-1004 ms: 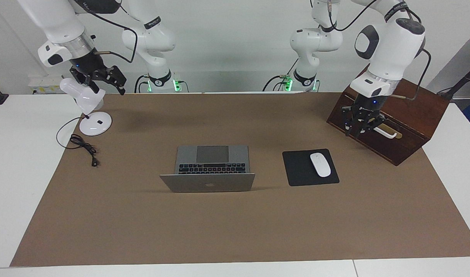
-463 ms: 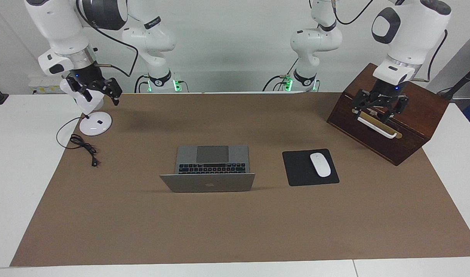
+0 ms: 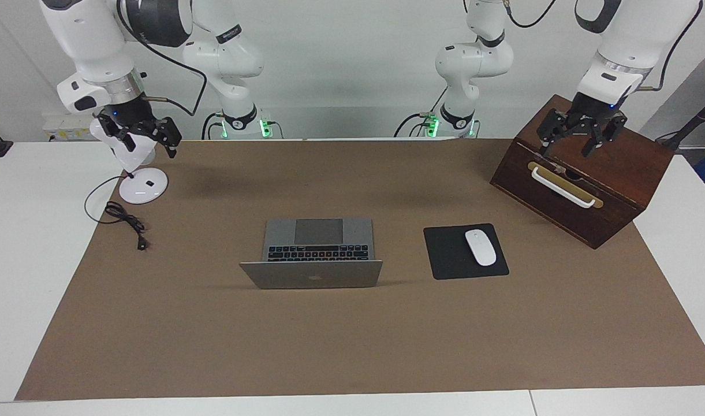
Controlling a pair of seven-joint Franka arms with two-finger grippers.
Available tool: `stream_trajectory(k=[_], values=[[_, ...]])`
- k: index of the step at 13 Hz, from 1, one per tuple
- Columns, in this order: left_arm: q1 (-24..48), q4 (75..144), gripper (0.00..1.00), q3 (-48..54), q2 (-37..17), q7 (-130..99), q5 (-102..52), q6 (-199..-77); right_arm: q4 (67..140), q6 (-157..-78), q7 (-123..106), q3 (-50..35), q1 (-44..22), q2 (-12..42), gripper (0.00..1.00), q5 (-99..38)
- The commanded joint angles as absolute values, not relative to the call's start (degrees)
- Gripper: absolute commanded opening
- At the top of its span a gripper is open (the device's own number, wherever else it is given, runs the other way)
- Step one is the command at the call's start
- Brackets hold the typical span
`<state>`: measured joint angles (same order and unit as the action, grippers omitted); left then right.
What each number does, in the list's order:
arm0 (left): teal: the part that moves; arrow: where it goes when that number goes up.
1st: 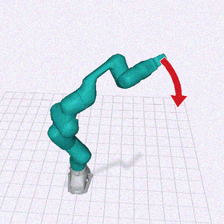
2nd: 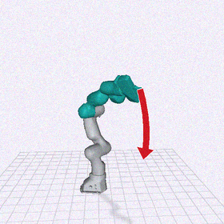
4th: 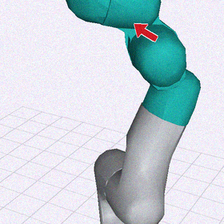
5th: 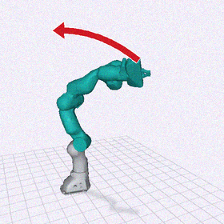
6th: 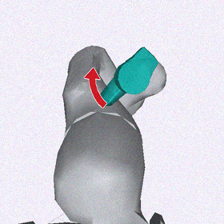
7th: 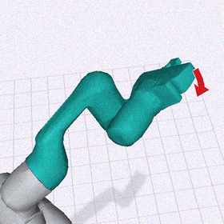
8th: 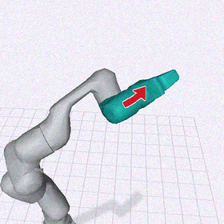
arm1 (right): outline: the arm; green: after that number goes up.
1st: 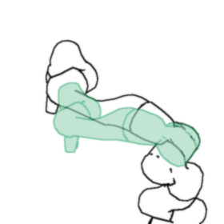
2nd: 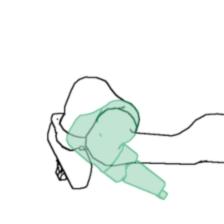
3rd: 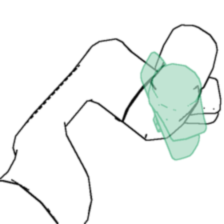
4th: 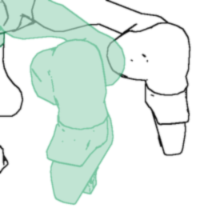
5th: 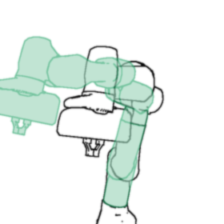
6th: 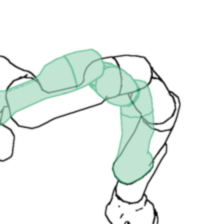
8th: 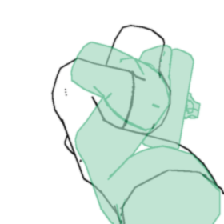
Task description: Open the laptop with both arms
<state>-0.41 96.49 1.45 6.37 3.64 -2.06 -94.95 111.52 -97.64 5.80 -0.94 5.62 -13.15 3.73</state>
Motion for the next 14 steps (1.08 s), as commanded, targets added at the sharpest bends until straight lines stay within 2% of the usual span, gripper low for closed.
stream_trajectory(k=[1, 4, 8, 14], values=[[-0.97, 87.47, 1.00, 1.67, 2.12, 2.11, -0.97, -87.21, 114.26, -97.91, 7.03, -1.41, 6.33, -15.29, 1.00, 4.48], [-1.14, 86.31, 1.00, 1.41, 1.93, -4.28, -1.14, -87.36, 114.08, -98.43, 7.03, -1.49, 5.98, -15.21, 1.00, 3.52], [-1.58, 88.50, 1.00, 1.32, 2.63, -6.06, -0.62, -90.44, 114.08, -101.94, -2.44, -1.23, 6.42, -15.12, 1.00, 1.58], [-1.32, 88.68, 1.00, 1.23, 2.64, -5.27, 1.57, -90.97, 113.56, -102.13, -1.32, -1.23, 5.63, -14.77, 1.00, 1.67]])
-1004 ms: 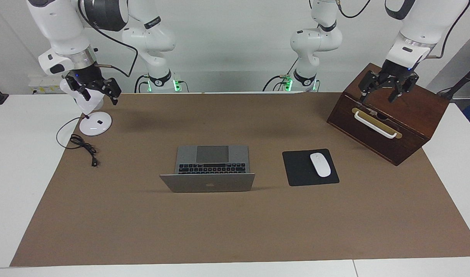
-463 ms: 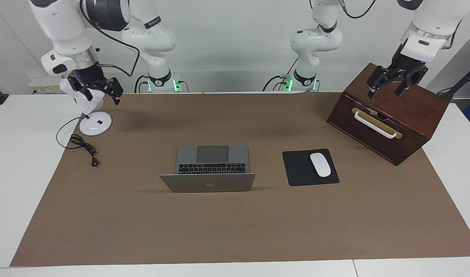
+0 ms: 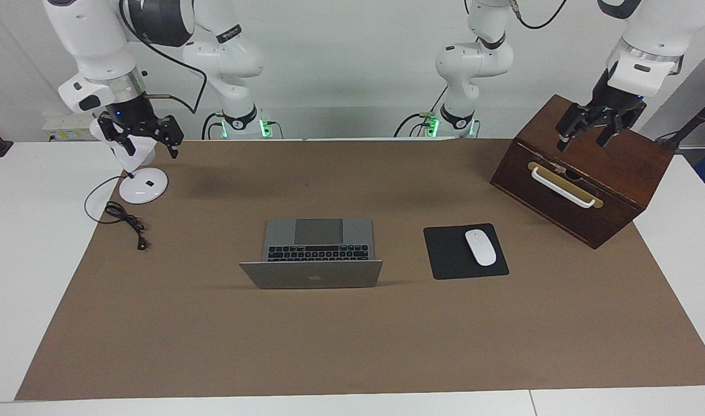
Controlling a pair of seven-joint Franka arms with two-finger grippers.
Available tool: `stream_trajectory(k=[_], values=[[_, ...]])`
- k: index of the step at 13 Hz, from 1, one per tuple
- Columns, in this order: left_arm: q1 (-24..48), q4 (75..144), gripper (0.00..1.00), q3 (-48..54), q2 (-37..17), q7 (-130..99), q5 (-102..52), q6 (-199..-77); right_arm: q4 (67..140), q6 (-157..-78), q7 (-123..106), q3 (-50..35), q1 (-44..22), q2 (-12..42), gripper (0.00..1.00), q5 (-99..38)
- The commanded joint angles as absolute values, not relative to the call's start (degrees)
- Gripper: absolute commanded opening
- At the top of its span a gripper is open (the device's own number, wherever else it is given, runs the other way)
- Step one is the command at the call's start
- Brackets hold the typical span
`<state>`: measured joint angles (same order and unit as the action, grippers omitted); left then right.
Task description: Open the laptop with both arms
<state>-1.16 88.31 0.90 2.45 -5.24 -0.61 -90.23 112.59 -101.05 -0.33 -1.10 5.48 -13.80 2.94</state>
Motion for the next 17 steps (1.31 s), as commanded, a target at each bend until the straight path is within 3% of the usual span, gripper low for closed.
stream_trajectory(k=[1, 9, 17], values=[[-1.23, 88.68, 1.00, 1.23, 2.64, -5.19, 1.58, -90.97, 113.55, -102.13, -1.49, -1.23, 5.63, -14.68, 1.00, 1.67], [-1.41, 89.21, 1.00, 1.23, 2.81, -3.78, 1.67, -91.23, 113.47, -102.30, 5.35, -1.49, 3.35, -14.59, 1.00, -0.88], [-1.49, 90.61, 1.00, 1.23, 3.51, -3.87, 1.49, -90.97, 108.46, -103.71, 4.31, -1.49, 2.99, -11.08, 1.00, 0.09]])
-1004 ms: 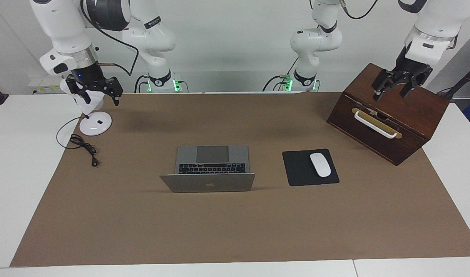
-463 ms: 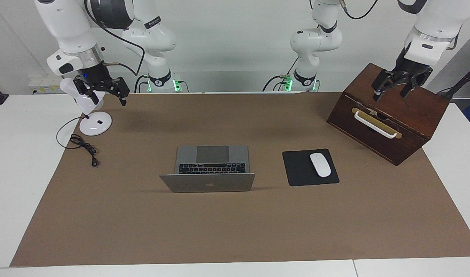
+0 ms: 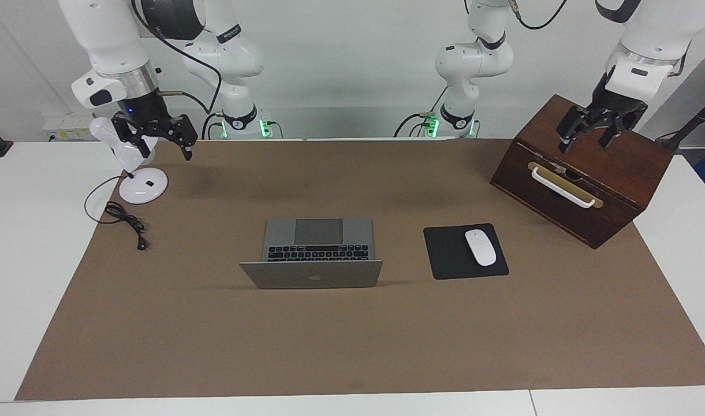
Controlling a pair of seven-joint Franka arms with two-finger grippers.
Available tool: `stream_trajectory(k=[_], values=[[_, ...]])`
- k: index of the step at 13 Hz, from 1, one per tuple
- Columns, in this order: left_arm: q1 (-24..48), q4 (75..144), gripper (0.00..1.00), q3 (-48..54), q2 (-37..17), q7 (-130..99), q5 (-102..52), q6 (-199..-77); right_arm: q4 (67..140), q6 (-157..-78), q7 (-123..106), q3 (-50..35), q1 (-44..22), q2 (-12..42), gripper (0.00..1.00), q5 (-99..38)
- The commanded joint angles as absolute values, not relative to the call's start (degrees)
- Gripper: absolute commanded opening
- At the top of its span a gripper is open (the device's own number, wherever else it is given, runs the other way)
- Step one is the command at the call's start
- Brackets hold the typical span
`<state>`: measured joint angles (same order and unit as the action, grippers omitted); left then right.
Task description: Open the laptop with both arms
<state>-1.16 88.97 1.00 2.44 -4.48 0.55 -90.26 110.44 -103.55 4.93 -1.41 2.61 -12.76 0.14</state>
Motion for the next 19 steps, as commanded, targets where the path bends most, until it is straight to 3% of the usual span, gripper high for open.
stream_trajectory(k=[1, 9, 12, 19], values=[[-1.49, 90.88, 1.00, 1.23, 3.78, -3.87, 1.49, -90.97, 108.28, -103.28, 4.31, -1.49, 2.99, -10.99, 1.00, 0.09], [-1.93, 92.55, 1.00, 1.14, 4.66, -3.87, 1.49, -91.23, 103.46, -102.31, 2.47, -1.67, 3.95, -8.35, 1.00, 1.50], [-1.93, 92.55, 1.00, 1.14, 4.66, -3.78, 1.49, -91.14, 94.86, -97.58, 2.20, -2.63, 4.04, -2.74, 1.00, 1.58], [-1.85, 92.55, 1.00, 1.14, 4.66, -4.04, 1.58, -91.05, 92.37, -94.57, 2.02, -3.16, 4.83, -3.25, 1.00, 1.58]])
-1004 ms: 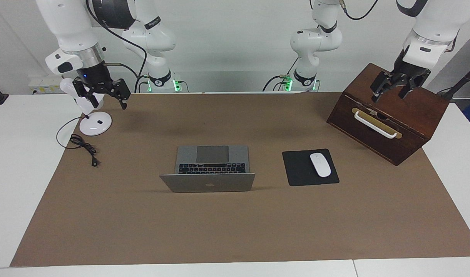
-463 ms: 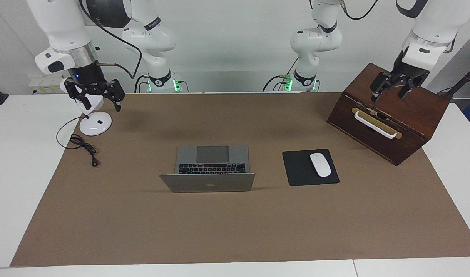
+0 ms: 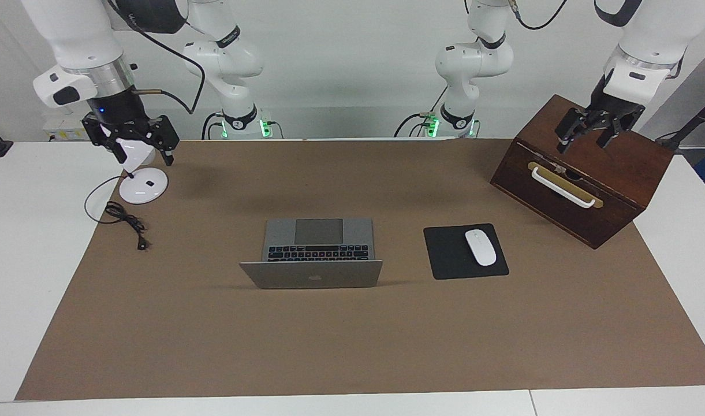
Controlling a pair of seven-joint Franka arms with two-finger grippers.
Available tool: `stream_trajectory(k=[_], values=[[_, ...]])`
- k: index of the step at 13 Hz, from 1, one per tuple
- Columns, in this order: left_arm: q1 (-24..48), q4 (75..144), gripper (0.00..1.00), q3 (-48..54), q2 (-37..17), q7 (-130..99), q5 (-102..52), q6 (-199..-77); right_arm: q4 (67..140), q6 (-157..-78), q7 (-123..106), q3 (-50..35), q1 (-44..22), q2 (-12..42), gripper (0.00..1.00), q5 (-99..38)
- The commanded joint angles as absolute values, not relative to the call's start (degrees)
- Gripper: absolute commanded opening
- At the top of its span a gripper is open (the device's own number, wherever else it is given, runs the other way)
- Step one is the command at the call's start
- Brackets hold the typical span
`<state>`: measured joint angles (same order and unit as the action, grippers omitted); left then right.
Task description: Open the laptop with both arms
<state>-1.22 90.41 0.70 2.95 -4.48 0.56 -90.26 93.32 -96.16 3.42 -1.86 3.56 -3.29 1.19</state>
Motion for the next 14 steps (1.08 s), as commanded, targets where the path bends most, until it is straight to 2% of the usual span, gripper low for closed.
stream_trajectory(k=[1, 14], values=[[-1.76, 92.55, 1.00, 1.14, 4.66, -4.04, 1.58, -90.88, 92.37, -94.48, 1.85, -3.60, 5.01, -3.25, 1.00, 1.50], [-1.05, 92.55, 1.00, 1.23, 4.75, -4.04, 1.58, -90.53, 92.90, -94.31, 1.41, -3.69, 5.45, -3.51, 1.00, 0.53]])
